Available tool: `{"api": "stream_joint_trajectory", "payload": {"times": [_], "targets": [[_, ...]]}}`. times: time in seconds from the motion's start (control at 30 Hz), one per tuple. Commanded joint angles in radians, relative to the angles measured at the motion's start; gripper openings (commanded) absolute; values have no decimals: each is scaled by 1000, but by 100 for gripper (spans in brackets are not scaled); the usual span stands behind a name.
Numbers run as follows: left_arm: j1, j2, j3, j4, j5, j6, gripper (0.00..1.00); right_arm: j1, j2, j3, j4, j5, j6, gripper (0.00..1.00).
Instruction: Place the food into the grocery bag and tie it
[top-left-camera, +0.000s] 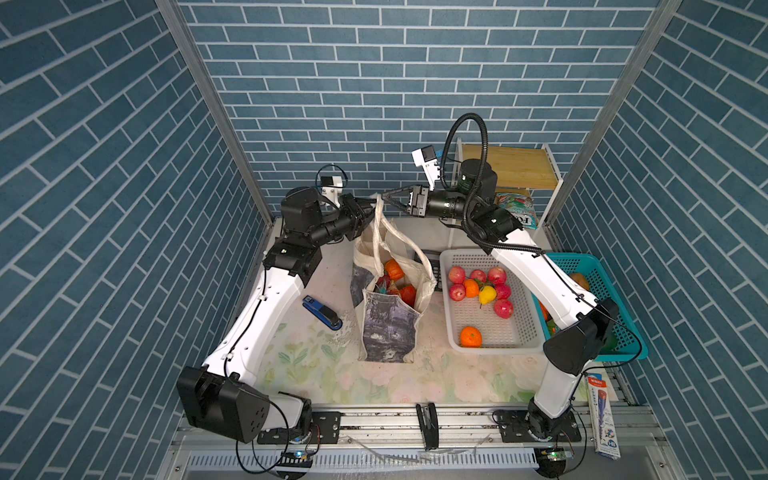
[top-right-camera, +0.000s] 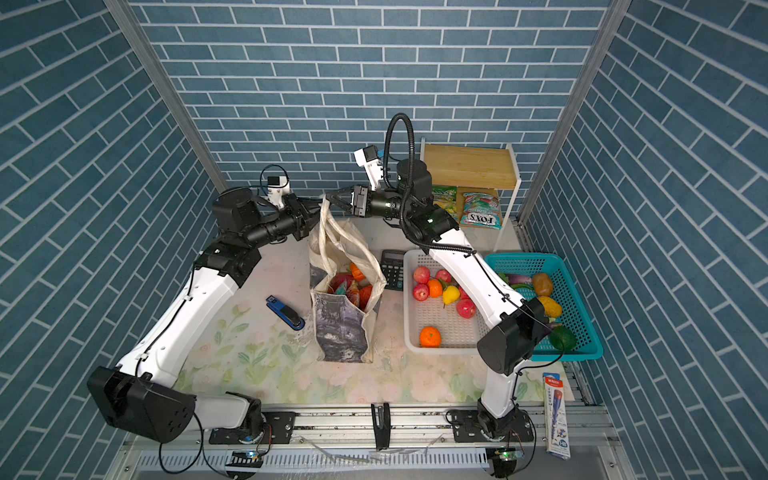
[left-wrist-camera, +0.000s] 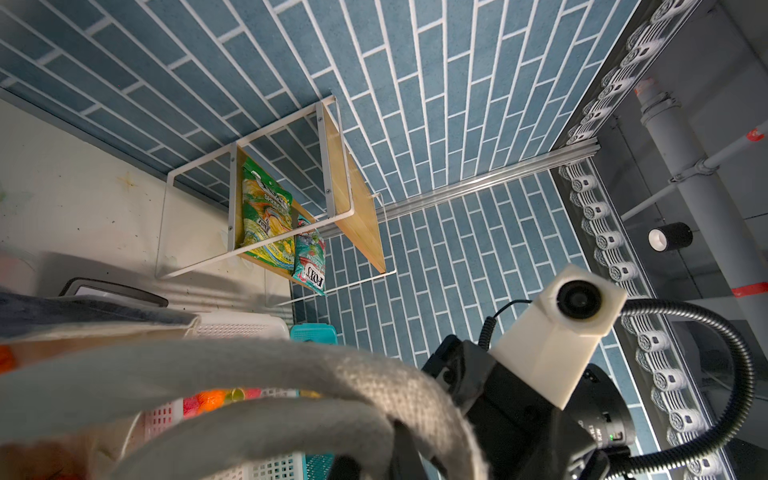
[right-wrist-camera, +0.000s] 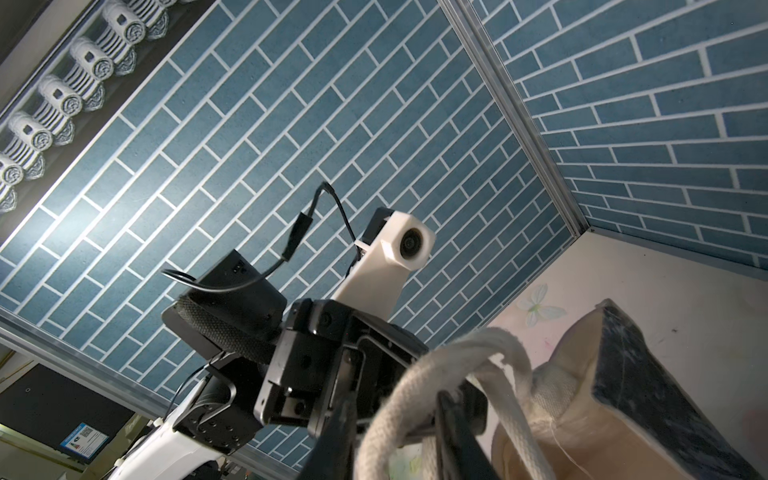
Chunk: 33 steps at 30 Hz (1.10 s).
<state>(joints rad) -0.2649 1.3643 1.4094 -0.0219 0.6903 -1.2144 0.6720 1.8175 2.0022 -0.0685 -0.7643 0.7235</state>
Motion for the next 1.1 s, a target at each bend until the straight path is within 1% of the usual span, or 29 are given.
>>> {"api": "stream_joint_trajectory", "payload": {"times": [0.0,0.07,0.17,0.33,0.47,0.6,0.67,0.77,0.9,1.07], "targets": [[4,-16,-10,78,43,-6,0,3,38,73,-23,-22,-36,33],[4,-13,-15,104,45,-18,0,3,57,108,-47,-32,-36,33],[4,-4,-18,142,46,-34,0,2,55,117,-64,-29,-48,33],[4,19,-29,261,41,-97,0,-3,22,130,-160,-1,-122,33],[4,34,-39,365,35,-139,0,-37,-40,98,-240,31,-190,33],[4,58,-48,472,47,-191,0,-97,-140,-35,-232,60,-247,33],[4,73,-54,523,51,-217,0,-131,-193,-126,-216,65,-289,30],[4,87,-49,564,62,-241,0,-169,-255,-262,-153,1,-353,29],[4,89,-32,561,79,-234,0,-175,-277,-386,-115,-37,-423,27],[4,89,0,525,108,-218,0,-176,-259,-509,28,-125,-423,25]]}}
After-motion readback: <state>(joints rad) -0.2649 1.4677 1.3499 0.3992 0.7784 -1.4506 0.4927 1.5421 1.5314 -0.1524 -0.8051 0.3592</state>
